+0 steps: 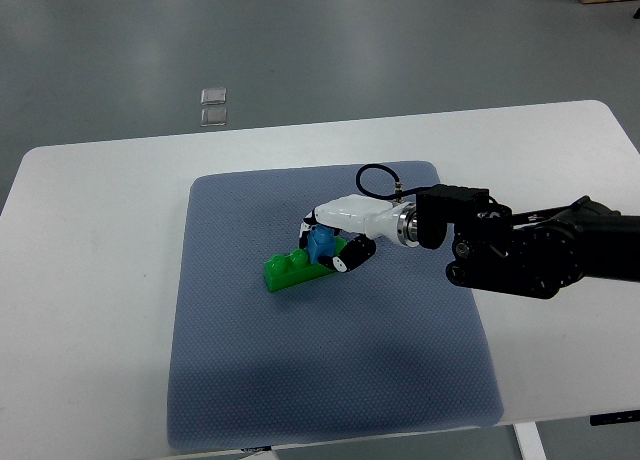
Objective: Stack blue block on green block with right hand
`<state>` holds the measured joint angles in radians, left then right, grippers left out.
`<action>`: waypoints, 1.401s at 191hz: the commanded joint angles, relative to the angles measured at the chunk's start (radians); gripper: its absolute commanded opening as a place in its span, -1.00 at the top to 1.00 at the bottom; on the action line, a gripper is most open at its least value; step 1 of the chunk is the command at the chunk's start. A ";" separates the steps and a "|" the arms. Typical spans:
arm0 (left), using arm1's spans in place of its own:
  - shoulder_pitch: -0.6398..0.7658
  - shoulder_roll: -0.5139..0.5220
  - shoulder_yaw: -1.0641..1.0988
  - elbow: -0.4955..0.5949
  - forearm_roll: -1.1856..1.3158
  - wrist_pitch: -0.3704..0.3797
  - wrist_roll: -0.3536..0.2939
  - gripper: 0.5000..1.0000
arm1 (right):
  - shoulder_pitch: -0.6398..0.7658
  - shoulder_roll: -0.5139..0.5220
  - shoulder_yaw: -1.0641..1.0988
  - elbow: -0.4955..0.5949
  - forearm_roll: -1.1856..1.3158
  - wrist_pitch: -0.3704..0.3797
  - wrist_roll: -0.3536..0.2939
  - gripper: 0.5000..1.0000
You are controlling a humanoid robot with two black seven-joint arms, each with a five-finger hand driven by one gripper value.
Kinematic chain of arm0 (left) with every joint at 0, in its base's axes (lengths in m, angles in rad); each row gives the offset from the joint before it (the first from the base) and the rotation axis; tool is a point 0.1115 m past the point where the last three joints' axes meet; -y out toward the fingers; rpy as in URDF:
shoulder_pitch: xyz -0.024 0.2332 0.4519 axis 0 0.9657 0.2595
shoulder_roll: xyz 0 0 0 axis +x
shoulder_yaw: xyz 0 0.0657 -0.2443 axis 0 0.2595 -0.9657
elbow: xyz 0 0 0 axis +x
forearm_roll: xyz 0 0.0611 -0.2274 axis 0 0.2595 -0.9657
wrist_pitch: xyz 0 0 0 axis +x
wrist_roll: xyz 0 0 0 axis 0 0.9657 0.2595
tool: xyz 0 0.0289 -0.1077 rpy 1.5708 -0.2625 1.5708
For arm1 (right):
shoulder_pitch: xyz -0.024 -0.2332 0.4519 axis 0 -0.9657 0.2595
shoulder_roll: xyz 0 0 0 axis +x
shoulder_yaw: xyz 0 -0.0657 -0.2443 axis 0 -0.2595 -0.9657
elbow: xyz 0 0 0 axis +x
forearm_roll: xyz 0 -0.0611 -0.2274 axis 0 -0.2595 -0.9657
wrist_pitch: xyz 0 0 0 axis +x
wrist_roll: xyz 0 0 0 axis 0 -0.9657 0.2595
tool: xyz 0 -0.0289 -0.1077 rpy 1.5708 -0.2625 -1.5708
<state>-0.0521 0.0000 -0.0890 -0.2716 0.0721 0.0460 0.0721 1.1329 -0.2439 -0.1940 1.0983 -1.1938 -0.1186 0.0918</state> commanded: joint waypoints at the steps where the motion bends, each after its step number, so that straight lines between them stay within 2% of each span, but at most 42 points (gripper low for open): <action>1: 0.000 0.000 0.000 0.000 0.000 0.000 0.000 -1.00 | -0.007 -0.003 0.001 0.000 -0.003 -0.010 0.008 0.67; 17: 0.000 0.000 0.000 0.000 0.000 0.000 0.000 -1.00 | -0.010 -0.008 0.001 0.000 -0.001 -0.012 0.009 0.61; 27: 0.000 0.000 0.000 0.000 0.000 0.000 0.000 -1.00 | -0.010 -0.009 0.005 0.000 0.000 -0.012 0.008 0.47; 33: 0.000 0.000 0.000 0.000 0.000 0.000 0.000 -1.00 | -0.010 -0.009 0.019 0.000 0.003 -0.010 0.008 0.30; 34: 0.000 0.000 0.000 0.000 0.000 0.000 0.000 -1.00 | -0.010 -0.009 0.025 0.000 0.003 -0.009 0.008 0.21; 35: 0.000 0.000 0.000 0.000 0.000 0.000 0.000 -1.00 | -0.010 -0.009 0.025 0.000 0.003 -0.009 0.008 0.21; 36: 0.000 0.000 0.000 0.000 0.000 0.000 0.000 -1.00 | -0.010 -0.009 0.031 0.000 0.005 -0.007 0.006 0.09; 37: 0.000 0.000 0.000 0.000 0.000 0.000 0.000 -1.00 | -0.010 -0.009 0.031 0.000 0.005 -0.007 0.006 0.09; 38: 0.000 0.000 0.000 0.000 0.000 0.000 0.000 -1.00 | -0.010 -0.009 0.039 0.000 0.006 -0.006 0.005 -0.05; 39: 0.000 0.000 0.000 0.000 0.000 0.000 0.000 -1.00 | -0.010 -0.009 0.039 0.000 0.006 -0.006 0.005 -0.06; 40: 0.000 0.000 0.000 0.000 0.000 0.000 0.000 -1.00 | -0.010 -0.009 0.045 0.000 0.008 -0.006 0.005 -0.19; 42: 0.000 0.000 0.000 0.000 0.000 0.000 0.000 -1.00 | -0.010 -0.009 0.045 0.000 0.008 -0.006 0.005 -0.19; 43: 0.000 0.000 0.000 0.000 0.000 0.000 0.000 -1.00 | -0.010 -0.009 0.053 0.000 0.013 -0.004 0.005 -0.29; 49: 0.000 0.000 0.000 0.000 0.000 0.000 0.000 -1.00 | -0.010 -0.011 0.071 0.000 0.017 -0.001 0.003 -0.52; 63: 0.000 0.000 0.000 0.000 0.000 0.000 0.000 -1.00 | -0.009 -0.012 0.102 0.002 0.020 0.019 0.000 -0.68; 93: 0.000 0.000 0.000 0.000 0.000 0.000 0.000 -1.00 | -0.004 -0.025 0.136 0.002 0.022 0.079 -0.003 -0.69; 149: 0.000 0.000 0.000 0.000 0.000 0.000 0.000 -1.00 | 0.007 -0.044 0.185 0.008 0.077 0.105 -0.003 -0.69; 177: 0.000 0.000 0.000 0.000 0.000 0.000 0.000 -1.00 | 0.016 -0.063 0.306 0.006 0.169 0.180 -0.007 -0.69; 187: 0.000 0.000 0.000 0.000 0.000 0.000 0.000 -1.00 | 0.016 -0.063 0.306 0.006 0.169 0.180 -0.007 -0.69; 188: 0.000 0.000 0.000 0.000 0.000 0.000 0.000 -1.00 | 0.013 -0.078 0.362 0.005 0.225 0.218 -0.009 -0.69; 190: 0.000 0.000 0.000 0.000 0.000 0.000 0.000 -1.00 | 0.011 -0.081 0.373 0.003 0.236 0.227 -0.009 -0.69; 219: 0.000 0.000 0.000 -0.001 0.000 0.000 0.000 -1.00 | -0.025 -0.114 0.507 -0.021 0.407 0.312 -0.035 -0.69; 231: 0.000 0.000 0.000 -0.001 0.000 0.000 0.000 -1.00 | -0.032 -0.115 0.518 -0.026 0.419 0.315 -0.038 -0.69; 232: 0.000 0.000 0.000 -0.001 0.000 0.000 0.000 -1.00 | -0.070 -0.117 0.562 -0.050 0.495 0.323 -0.047 -0.69; 268: -0.002 0.000 0.000 -0.001 0.000 0.000 0.000 -1.00 | -0.208 -0.091 0.760 -0.126 0.772 0.320 -0.052 -0.69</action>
<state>-0.0536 0.0000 -0.0889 -0.2743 0.0721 0.0460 0.0720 1.0005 -0.3476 0.4652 1.0090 -0.5632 0.2014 0.0402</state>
